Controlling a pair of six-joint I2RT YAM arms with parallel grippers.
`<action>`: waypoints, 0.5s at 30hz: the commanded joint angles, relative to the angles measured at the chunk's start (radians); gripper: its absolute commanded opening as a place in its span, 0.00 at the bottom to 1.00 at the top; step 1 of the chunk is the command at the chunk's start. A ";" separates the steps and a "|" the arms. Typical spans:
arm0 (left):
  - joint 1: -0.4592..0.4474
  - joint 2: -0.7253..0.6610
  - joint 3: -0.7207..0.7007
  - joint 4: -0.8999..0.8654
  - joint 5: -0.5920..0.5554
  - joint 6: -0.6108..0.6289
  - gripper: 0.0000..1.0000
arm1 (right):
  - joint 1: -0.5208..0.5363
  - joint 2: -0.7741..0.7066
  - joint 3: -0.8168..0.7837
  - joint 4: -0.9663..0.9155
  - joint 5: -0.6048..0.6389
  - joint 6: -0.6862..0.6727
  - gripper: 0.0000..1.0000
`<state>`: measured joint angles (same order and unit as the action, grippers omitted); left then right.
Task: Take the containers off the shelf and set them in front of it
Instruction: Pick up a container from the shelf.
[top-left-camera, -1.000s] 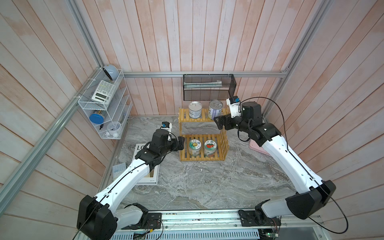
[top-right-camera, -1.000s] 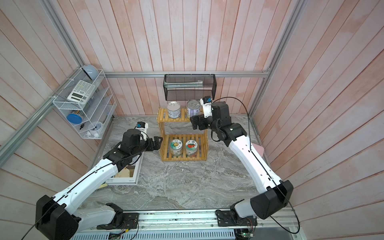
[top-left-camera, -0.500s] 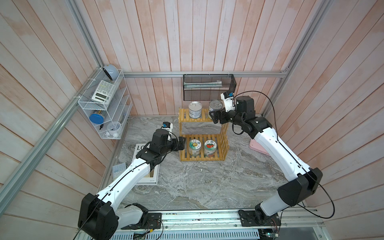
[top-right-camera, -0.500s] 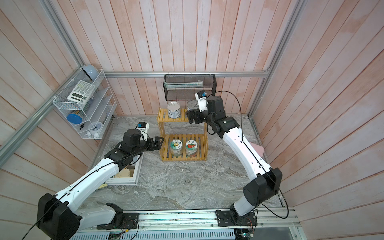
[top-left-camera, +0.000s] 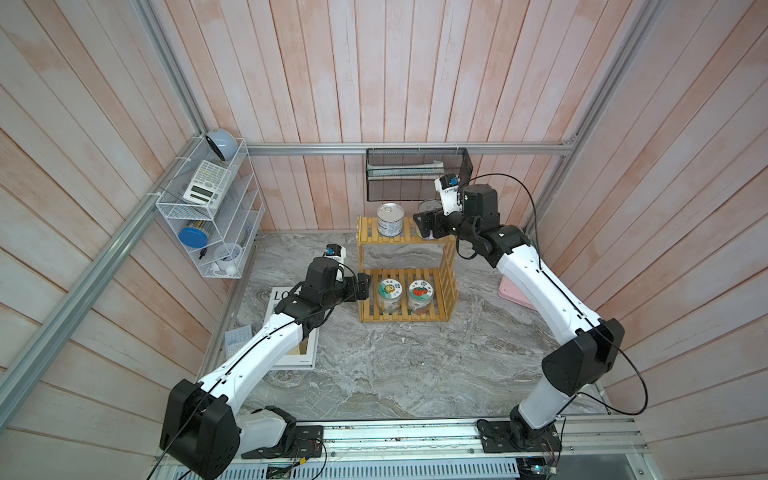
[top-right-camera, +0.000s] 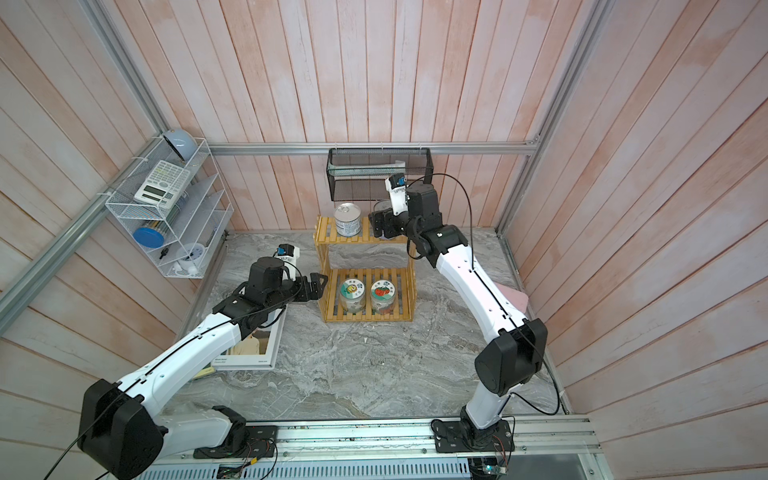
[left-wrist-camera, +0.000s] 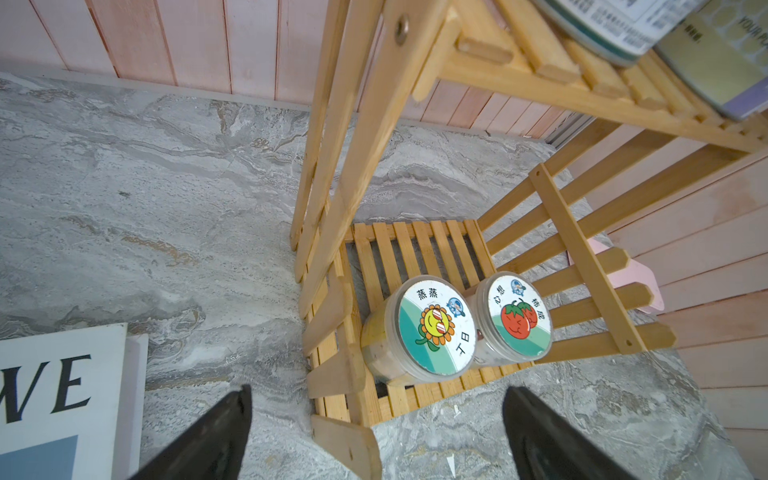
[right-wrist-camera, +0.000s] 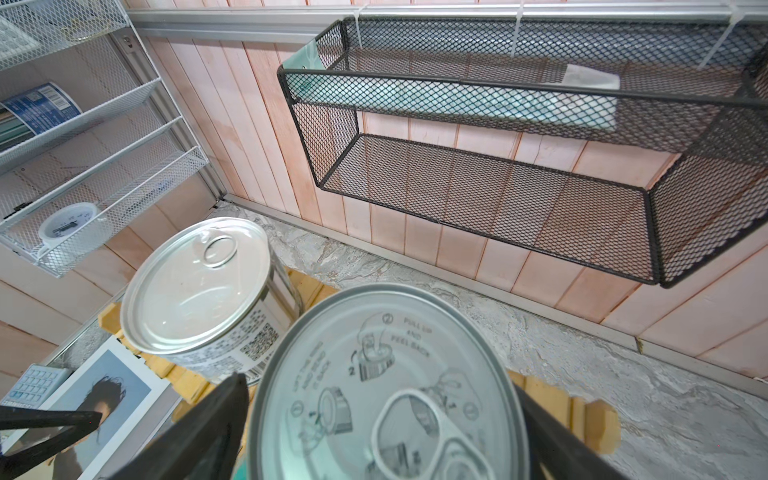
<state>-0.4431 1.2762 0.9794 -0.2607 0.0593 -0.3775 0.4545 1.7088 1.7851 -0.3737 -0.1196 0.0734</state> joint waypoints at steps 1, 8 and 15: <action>0.008 0.008 -0.016 0.029 0.017 0.010 1.00 | -0.007 0.020 0.037 0.006 0.011 -0.006 0.91; 0.008 0.015 -0.016 0.029 0.022 0.008 1.00 | -0.014 0.031 0.044 -0.003 0.018 0.006 0.79; 0.009 0.015 -0.016 0.029 0.020 0.009 1.00 | -0.015 0.026 0.034 -0.002 0.013 0.016 0.72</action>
<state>-0.4385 1.2865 0.9794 -0.2520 0.0719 -0.3779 0.4435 1.7279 1.8000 -0.3687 -0.1062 0.0776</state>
